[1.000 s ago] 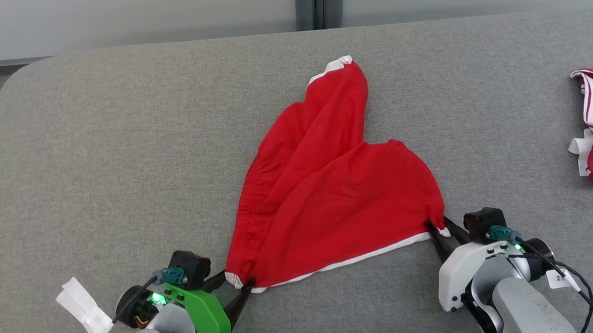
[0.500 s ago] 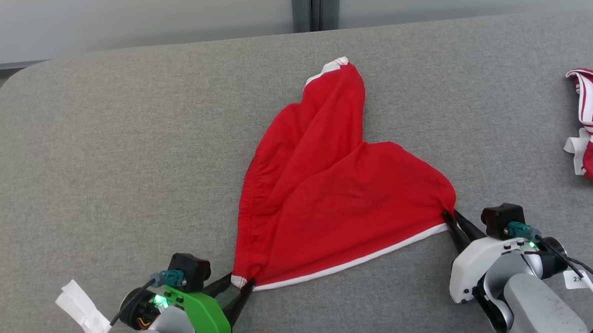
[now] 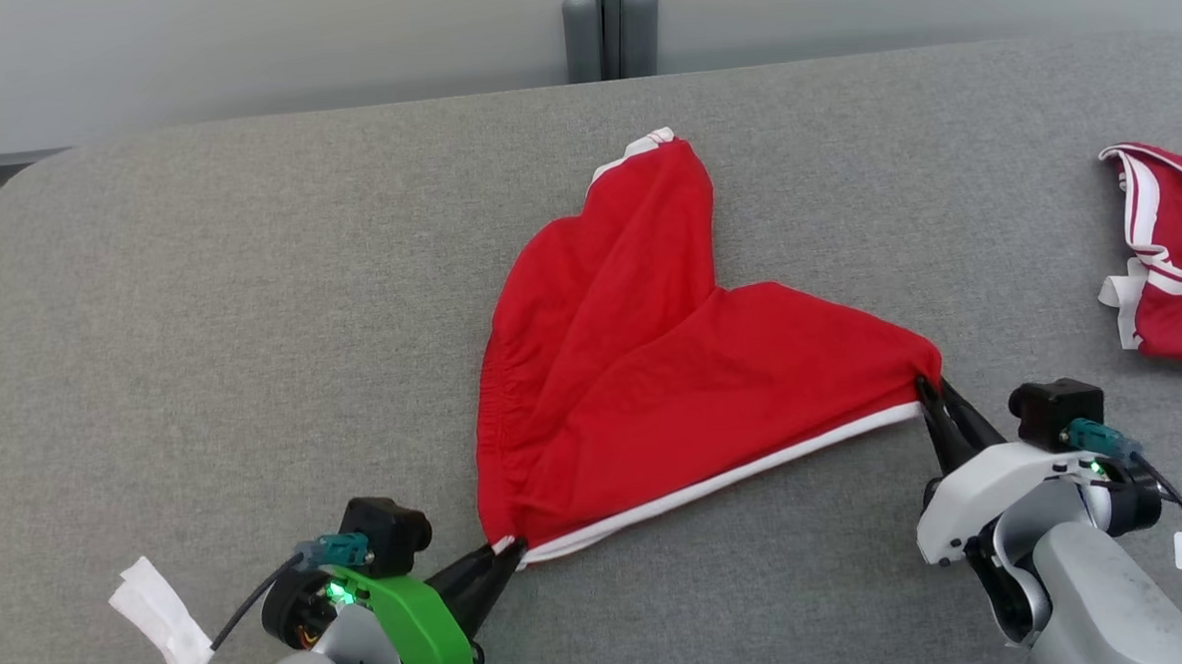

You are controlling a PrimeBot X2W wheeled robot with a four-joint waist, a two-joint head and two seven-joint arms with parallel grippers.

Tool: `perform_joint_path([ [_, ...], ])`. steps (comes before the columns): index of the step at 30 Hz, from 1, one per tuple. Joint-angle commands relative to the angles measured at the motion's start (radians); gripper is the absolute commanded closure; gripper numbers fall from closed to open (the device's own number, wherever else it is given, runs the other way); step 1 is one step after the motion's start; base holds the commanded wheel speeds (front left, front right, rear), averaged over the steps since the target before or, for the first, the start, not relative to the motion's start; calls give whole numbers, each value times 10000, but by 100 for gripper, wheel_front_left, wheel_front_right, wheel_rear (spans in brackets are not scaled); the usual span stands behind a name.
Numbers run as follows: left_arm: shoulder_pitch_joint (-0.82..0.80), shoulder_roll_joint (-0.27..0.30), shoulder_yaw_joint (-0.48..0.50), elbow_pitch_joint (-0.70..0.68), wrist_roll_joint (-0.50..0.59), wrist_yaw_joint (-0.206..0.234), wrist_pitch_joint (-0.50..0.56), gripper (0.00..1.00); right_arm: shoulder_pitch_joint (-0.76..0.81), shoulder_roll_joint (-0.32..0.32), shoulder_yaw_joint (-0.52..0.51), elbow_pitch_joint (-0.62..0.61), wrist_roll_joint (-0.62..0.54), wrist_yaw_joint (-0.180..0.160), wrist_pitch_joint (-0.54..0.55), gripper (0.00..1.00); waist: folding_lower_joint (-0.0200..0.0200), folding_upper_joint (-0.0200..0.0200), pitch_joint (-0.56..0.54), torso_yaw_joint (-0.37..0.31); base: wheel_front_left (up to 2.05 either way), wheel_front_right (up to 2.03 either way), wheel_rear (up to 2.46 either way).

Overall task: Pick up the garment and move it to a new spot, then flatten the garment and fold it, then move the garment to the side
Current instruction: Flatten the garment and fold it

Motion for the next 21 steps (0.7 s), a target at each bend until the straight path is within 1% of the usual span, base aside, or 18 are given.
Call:
perform_joint_path([
  [1, -35, 160, 125, -339, -296, -15, -102, 100, 198, -55, -55, -376, 452, -23, 36, 100, 0, 0, -139, -49, 0, 0, 0],
  [4, 68, 365, 374, -1585, -1007, -16, -201, 100, 496, -365, -251, -1574, 1563, -23, 262, 100, 0, 0, -306, -81, 0, 0, 0],
  [6, 119, 591, 581, -2681, -1522, -16, -204, 100, 800, -585, -465, -2699, 2421, -21, 491, 100, 0, 0, -443, -111, 0, 0, 0],
  [9, 98, 1082, 972, -4633, -2156, -16, -78, 100, 1298, -973, -1145, -4812, 3717, -20, 887, 100, 0, 0, -651, -203, 0, 0, 0],
  [12, 81, 1513, 1373, -6485, -2716, 54, 140, 100, 1749, -1158, -1968, -6904, 4617, -20, 1386, 100, 0, 0, -808, -336, 0, 0, 0],
  [16, -218, 1899, 1835, -8917, -3511, 200, 516, 100, 2057, -1092, -3037, -9579, 5545, -18, 2254, 100, 0, 0, -888, -560, 0, 0, 0],
  [18, -458, 1934, 2047, -10017, -3962, 288, 731, 100, 2076, -1007, -3548, -10768, 5796, -18, 2778, 100, 0, 0, -872, -658, 0, 0, 0],
  [21, -874, 1819, 2314, -10845, -4648, 407, 953, 100, 1819, -818, -3945, -11787, 6095, -18, 3526, 100, 0, 0, -664, -758, 0, 0, 0],
])
